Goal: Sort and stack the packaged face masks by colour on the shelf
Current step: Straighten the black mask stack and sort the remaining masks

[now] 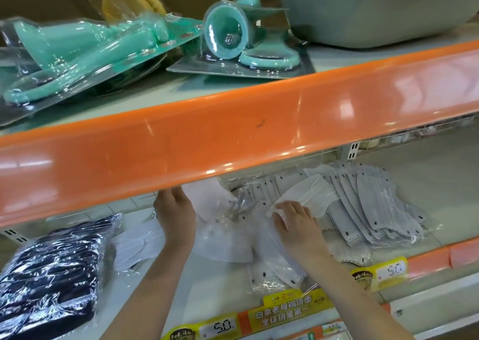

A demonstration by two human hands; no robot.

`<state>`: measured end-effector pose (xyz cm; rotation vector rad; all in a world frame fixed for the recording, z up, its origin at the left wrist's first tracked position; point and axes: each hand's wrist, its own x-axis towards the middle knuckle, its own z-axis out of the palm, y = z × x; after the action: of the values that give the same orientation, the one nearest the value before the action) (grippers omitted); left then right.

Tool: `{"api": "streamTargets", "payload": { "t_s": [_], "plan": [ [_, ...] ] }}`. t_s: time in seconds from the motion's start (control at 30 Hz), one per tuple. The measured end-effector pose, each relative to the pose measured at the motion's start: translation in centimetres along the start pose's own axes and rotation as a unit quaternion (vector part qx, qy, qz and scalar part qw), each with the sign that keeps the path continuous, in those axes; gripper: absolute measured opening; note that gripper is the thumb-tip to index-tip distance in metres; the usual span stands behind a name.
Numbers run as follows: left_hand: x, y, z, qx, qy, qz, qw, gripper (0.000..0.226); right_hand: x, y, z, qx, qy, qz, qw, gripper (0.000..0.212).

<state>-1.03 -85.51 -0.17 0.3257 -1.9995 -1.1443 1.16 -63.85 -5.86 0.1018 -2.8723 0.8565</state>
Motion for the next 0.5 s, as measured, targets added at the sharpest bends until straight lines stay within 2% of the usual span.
{"api": "streamTargets", "payload": {
  "t_s": [0.07,0.13,0.23,0.3,0.37,0.43,0.5],
  "plan": [
    [0.0,-0.4,-0.4,0.060,-0.003,0.124,0.990,0.026,0.0,-0.3,0.1,0.026,0.052,-0.019,0.998,0.031],
    [-0.7,-0.5,-0.5,0.096,-0.031,0.265,0.959,0.031,-0.2,-0.6,0.1,0.070,0.126,-0.049,0.988,0.027],
    [-2.7,-0.4,-0.1,0.120,-0.120,0.375,0.911,0.044,-0.8,-1.2,-0.4,0.130,0.209,-0.086,0.965,0.032],
    [-4.6,-1.8,0.9,0.172,-0.193,0.376,0.890,0.041,-1.2,-1.4,-0.8,0.156,0.229,-0.093,0.956,0.032],
    [-6.4,-3.3,1.8,0.225,-0.315,0.311,0.868,0.042,-1.4,-1.3,-0.8,0.153,0.235,-0.099,0.955,0.033],
    [-8.0,-4.6,2.3,0.272,-0.437,0.233,0.825,0.057,-1.7,-1.2,-0.6,0.138,0.212,-0.112,0.961,0.034],
    [-9.0,-5.3,2.4,0.273,-0.483,0.190,0.810,0.062,-2.1,-1.4,-0.2,0.125,0.164,-0.126,0.970,0.036]
  ]
}}
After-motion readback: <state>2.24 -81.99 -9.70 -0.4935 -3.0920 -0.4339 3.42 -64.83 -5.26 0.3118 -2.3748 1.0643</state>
